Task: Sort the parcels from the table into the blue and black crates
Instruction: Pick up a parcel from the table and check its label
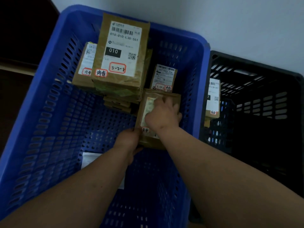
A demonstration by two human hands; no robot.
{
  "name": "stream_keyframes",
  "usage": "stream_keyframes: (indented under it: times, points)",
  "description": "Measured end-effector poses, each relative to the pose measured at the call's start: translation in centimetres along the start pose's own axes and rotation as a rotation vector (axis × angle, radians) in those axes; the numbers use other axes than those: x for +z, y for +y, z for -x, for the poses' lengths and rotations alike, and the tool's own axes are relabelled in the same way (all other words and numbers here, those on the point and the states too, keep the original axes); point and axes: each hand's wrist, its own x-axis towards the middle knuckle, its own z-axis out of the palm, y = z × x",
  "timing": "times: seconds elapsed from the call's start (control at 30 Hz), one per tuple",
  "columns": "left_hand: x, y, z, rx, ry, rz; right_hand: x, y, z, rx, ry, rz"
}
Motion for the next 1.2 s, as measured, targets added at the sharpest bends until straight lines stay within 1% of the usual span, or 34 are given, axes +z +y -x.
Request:
stream_keyframes:
  times: [0.13,0.27,0.4,0.5,0.63,0.77,0.87,1.0,1.2]
  points:
    - [-1.1,-0.1,0.6,0.029,0.003,-0.056,-0.3,0.2,0.8,-0.013,-0.075,0.057]
    - [-2.2,0.8,2.1,0.082,0.056,-0.15,-1.5,0.1,1.5,0.003,-0.164,0.068]
    - [-3.3,1.7,4.3,0.215,0.125,-0.392,-3.2,0.1,2.8,-0.036,-0.257,0.093]
    - [-3.8,2.0,6.5,0.319,0.124,-0.54,-4.9,0.0,4.2,-0.109,-0.287,0.147]
    - [-3.5,2.6,10.4,0.422,0.136,-0.751,-7.8,0.3,6.7,-0.267,-0.262,0.282]
    - [-2.8,3.3,14.6,0.539,0.224,-0.986,-10.8,1.0,9.8,-0.411,-0.205,0.446]
    - [-2.0,3.5,18.3,0.603,0.283,-1.145,-12.8,2.4,12.5,-0.471,-0.141,0.516]
    - [-0.9,2.8,22.6,0.686,0.302,-1.322,-15.1,5.3,16.7,-0.471,-0.082,0.532]
    - [0.6,0.0,26.8,0.807,0.238,-1.426,-16.4,11.2,23.2,-0.362,0.004,0.489]
